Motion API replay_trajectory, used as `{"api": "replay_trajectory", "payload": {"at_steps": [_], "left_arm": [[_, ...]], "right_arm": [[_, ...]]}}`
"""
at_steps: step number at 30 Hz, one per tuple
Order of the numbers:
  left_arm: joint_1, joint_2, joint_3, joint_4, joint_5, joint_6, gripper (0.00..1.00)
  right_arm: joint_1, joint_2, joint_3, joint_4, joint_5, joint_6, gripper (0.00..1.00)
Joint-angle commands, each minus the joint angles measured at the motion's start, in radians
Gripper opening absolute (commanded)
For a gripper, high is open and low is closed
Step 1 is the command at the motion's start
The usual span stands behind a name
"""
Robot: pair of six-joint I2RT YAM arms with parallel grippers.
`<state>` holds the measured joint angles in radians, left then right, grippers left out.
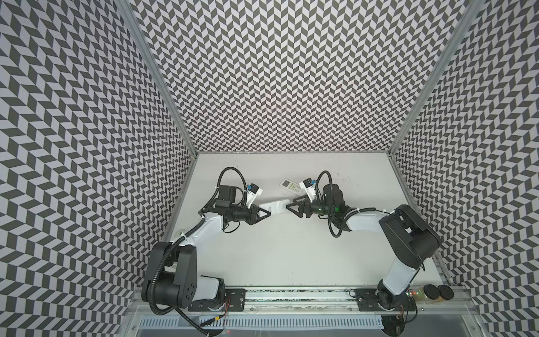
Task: Unload the batteries from the remote control
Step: 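Pinch the battery cover with the right gripper and slide it off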
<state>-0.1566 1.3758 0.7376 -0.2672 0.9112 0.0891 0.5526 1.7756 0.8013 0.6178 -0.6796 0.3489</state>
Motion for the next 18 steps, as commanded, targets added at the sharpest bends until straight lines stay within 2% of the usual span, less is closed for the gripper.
{"api": "replay_trajectory", "payload": {"at_steps": [1,7,10,18], "left_arm": [[-0.004,0.009,0.022,0.011,0.037,-0.008,0.0],[-0.012,0.011,0.015,0.004,0.012,0.0,0.0],[-0.017,0.015,0.023,0.002,0.01,-0.003,0.0],[-0.036,0.017,0.015,0.01,0.012,-0.006,0.0]], "right_arm": [[-0.003,0.026,0.005,0.083,-0.06,0.004,0.68],[-0.003,0.05,-0.012,0.147,-0.083,0.017,0.66],[-0.003,0.094,0.036,0.131,-0.124,0.036,0.53],[-0.001,0.133,0.042,0.185,-0.131,0.063,0.5]]}}
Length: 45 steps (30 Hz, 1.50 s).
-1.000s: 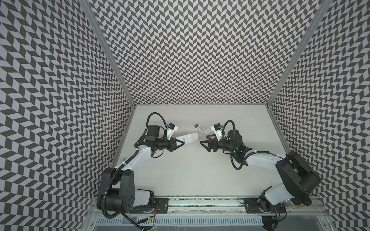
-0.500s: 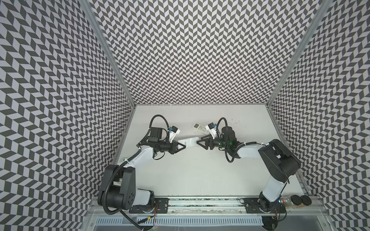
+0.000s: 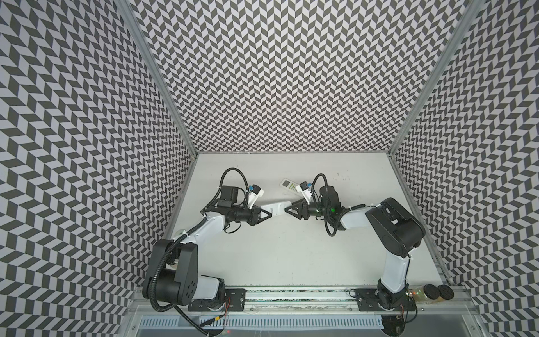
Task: Unload the batteries from the remote control
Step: 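Pinch the battery cover with the right gripper and slide it off, then pull the battery cover away with the right gripper and drop it on the table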
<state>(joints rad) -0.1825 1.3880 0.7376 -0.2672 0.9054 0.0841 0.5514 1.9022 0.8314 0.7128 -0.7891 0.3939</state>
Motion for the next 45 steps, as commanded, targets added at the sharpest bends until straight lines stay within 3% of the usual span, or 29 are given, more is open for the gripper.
{"api": "replay_trajectory", "payload": {"at_steps": [1,12,29,39,45], "left_arm": [[-0.011,0.001,0.012,0.011,0.018,0.0,0.0],[-0.011,-0.013,0.012,0.016,0.001,-0.006,0.0],[-0.018,0.011,0.032,-0.006,-0.097,0.016,0.0],[-0.008,0.005,0.021,-0.005,-0.099,0.018,0.0],[-0.005,0.001,0.015,-0.003,-0.111,0.021,0.0]], "right_arm": [[0.0,0.007,0.006,0.099,-0.023,0.02,0.49],[0.001,0.021,0.014,0.076,-0.016,-0.008,0.26],[0.013,-0.106,-0.034,-0.041,-0.021,-0.07,0.27],[0.033,-0.084,-0.036,-0.01,-0.055,-0.066,0.05],[0.033,-0.142,-0.05,-0.073,-0.017,-0.121,0.0]]}}
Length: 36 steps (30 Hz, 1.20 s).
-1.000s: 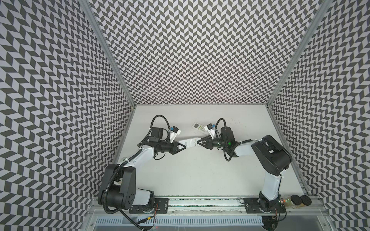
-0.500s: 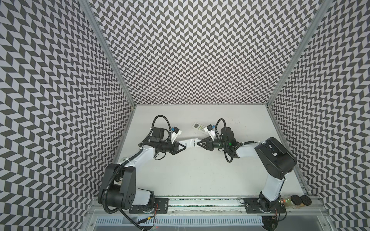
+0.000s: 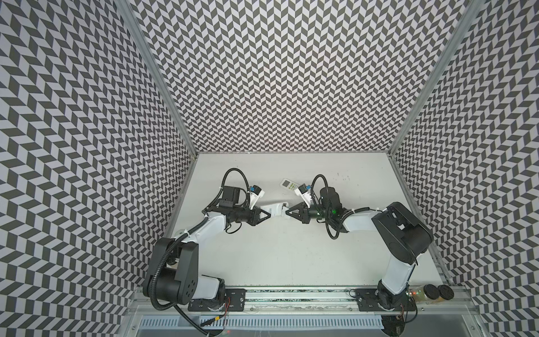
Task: Unload the batteries from the remote control
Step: 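Pull the battery cover away with the right gripper and drop it on the table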
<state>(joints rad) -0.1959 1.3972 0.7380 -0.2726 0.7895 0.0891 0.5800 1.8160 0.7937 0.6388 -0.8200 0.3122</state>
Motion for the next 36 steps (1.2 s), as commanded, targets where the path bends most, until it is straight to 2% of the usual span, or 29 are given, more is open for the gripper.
{"api": "replay_trajectory", "payload": {"at_steps": [1,5,8,12,14,18,23,27,30,36], "left_arm": [[0.009,-0.008,0.012,0.003,0.006,0.016,0.0],[-0.001,-0.006,0.006,0.014,0.0,0.002,0.0],[-0.009,0.003,0.001,0.029,0.041,-0.036,0.0],[-0.049,0.039,0.019,0.029,0.048,-0.049,0.0],[-0.065,0.056,0.016,0.029,0.048,-0.049,0.0],[-0.081,0.088,0.022,0.029,0.069,-0.07,0.0],[-0.119,0.123,0.022,0.031,0.039,-0.06,0.0],[-0.152,0.155,0.054,0.013,0.018,-0.067,0.0],[-0.159,0.17,0.052,0.027,0.052,-0.064,0.01],[-0.162,0.211,0.074,0.031,-0.001,-0.098,0.04]], "right_arm": [[0.004,-0.063,-0.013,-0.014,0.022,-0.05,0.0],[-0.006,-0.145,-0.032,-0.085,0.086,-0.062,0.01],[-0.009,-0.24,-0.069,-0.134,0.154,-0.089,0.0],[-0.018,-0.349,-0.049,-0.33,0.363,-0.164,0.0],[-0.027,-0.405,-0.068,-0.366,0.473,-0.194,0.01],[-0.033,-0.473,-0.076,-0.449,0.769,-0.262,0.01],[-0.053,-0.451,-0.069,-0.485,1.01,-0.318,0.01],[-0.092,-0.369,-0.021,-0.545,1.181,-0.263,0.0],[-0.128,-0.33,-0.028,-0.54,1.229,-0.232,0.0],[-0.2,-0.258,-0.01,-0.59,1.312,-0.145,0.0]]}}
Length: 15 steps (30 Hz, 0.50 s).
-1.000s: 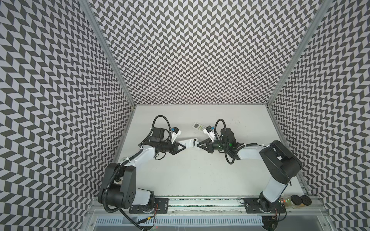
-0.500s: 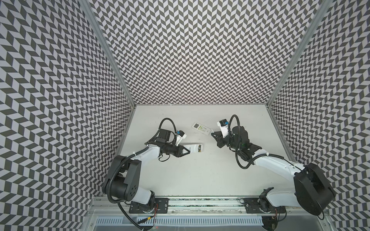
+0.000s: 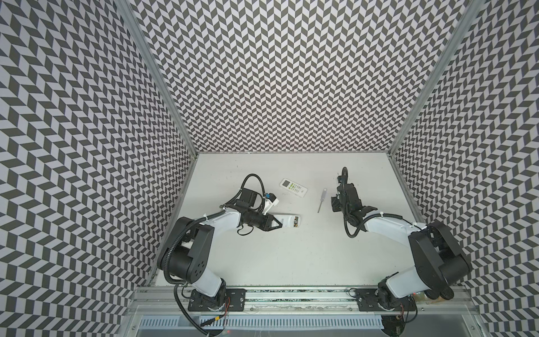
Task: Unload the batteries from the remote control
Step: 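Pull the battery cover away with the right gripper and drop it on the table, then lower the remote with the left gripper, battery compartment facing up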
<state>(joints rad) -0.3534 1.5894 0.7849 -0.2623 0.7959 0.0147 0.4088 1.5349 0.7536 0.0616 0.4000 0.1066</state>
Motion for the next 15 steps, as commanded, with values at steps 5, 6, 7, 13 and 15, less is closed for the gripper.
{"api": "replay_trajectory", "payload": {"at_steps": [5,6,7,13,15], "left_arm": [[-0.004,0.051,0.049,0.004,-0.022,-0.037,0.04],[-0.004,0.053,0.044,0.008,-0.023,-0.04,0.04],[-0.004,0.053,0.038,0.015,-0.025,-0.043,0.05],[0.005,0.092,0.058,0.0,-0.023,-0.043,0.07],[0.005,0.097,0.049,0.01,-0.018,-0.051,0.07]], "right_arm": [[-0.084,0.106,0.092,-0.097,0.067,0.099,0.0],[-0.092,0.121,0.104,-0.115,0.062,0.106,0.0],[-0.097,0.133,0.111,-0.127,0.056,0.105,0.01],[-0.108,0.165,0.136,-0.153,0.036,0.105,0.06],[-0.107,0.166,0.138,-0.153,0.026,0.098,0.08]]}}
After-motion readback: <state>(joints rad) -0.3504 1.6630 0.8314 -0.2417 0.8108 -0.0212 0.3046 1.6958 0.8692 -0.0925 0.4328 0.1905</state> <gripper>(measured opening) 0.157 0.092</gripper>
